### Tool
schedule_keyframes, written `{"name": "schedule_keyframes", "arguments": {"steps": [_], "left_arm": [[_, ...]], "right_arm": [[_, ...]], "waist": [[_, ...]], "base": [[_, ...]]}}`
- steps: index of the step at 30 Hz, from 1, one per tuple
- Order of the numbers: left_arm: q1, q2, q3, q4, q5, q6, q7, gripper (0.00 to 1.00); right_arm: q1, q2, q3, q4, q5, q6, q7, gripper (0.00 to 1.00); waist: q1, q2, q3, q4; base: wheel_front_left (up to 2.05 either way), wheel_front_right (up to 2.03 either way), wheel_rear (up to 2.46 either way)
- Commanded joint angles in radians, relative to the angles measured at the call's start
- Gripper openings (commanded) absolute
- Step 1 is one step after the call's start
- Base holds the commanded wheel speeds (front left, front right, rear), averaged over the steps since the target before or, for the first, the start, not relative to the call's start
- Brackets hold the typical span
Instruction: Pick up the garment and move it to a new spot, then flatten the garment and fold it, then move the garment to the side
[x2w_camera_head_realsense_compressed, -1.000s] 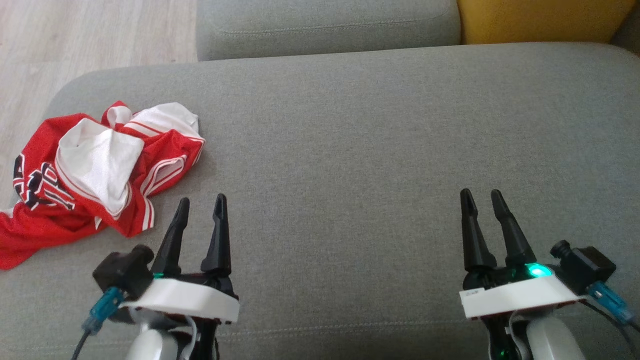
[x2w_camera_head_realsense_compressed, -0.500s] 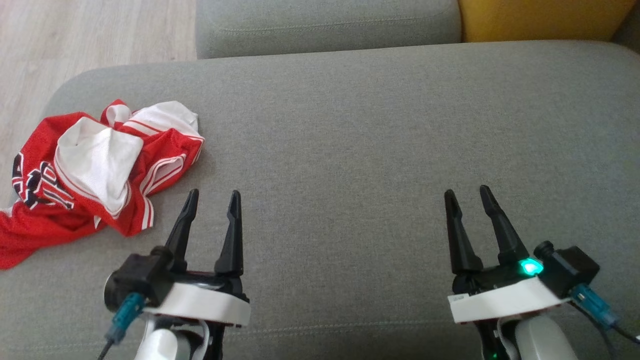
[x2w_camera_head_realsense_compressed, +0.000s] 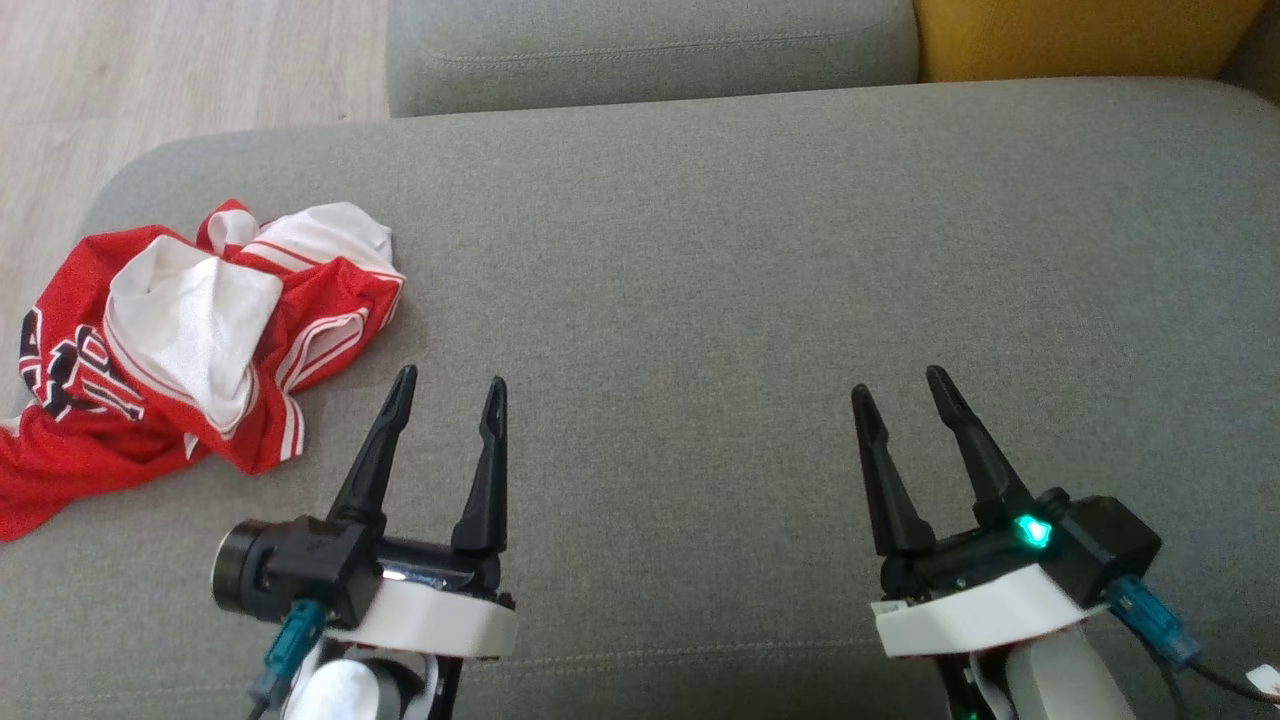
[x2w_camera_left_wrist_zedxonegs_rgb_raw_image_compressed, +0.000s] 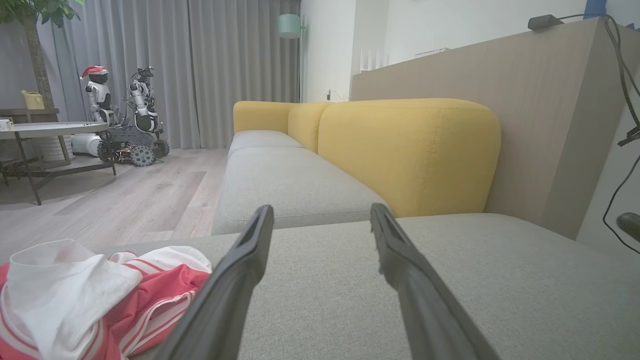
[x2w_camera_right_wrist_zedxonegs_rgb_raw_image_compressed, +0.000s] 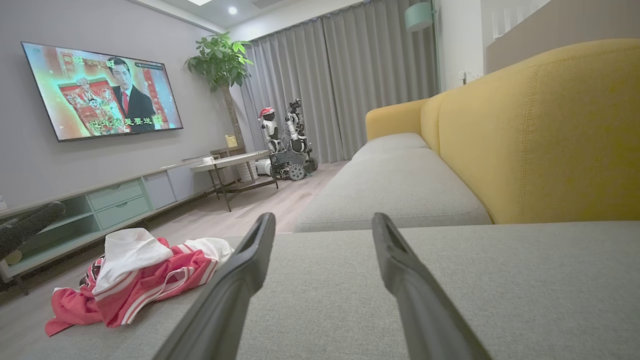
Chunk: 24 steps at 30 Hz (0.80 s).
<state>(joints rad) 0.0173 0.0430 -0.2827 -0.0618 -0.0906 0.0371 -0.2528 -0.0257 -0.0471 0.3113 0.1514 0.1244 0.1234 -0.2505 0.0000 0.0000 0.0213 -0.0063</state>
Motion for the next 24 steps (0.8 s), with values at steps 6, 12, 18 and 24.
{"name": "schedule_keyframes", "arguments": {"steps": [6,12,18,24], "left_arm": [[-0.050,0.007,0.026,-0.038,0.002,0.008,-0.009,1.00],[-0.051,0.007,0.024,-0.035,0.000,0.009,-0.009,1.00],[-0.051,0.007,0.022,-0.031,-0.002,0.016,-0.009,1.00],[-0.052,0.007,0.024,-0.032,-0.006,0.027,-0.009,1.00]], "right_arm": [[-0.053,-0.003,0.026,-0.033,-0.014,0.007,-0.011,1.00],[-0.052,-0.003,0.026,-0.035,-0.017,0.007,-0.011,1.00],[-0.046,-0.003,0.027,-0.037,-0.025,0.007,-0.011,1.00],[-0.043,-0.003,0.030,-0.041,-0.029,0.007,-0.011,1.00]], "waist": [[0.0000,0.0000,-0.002,-0.001],[0.0000,0.0000,-0.002,0.003],[0.0000,0.0000,-0.001,0.038],[0.0000,0.0000,0.004,0.107]], "base": [[0.00,0.00,0.00],[0.00,0.00,0.00],[0.00,0.00,0.00],[0.00,0.00,0.00]]}}
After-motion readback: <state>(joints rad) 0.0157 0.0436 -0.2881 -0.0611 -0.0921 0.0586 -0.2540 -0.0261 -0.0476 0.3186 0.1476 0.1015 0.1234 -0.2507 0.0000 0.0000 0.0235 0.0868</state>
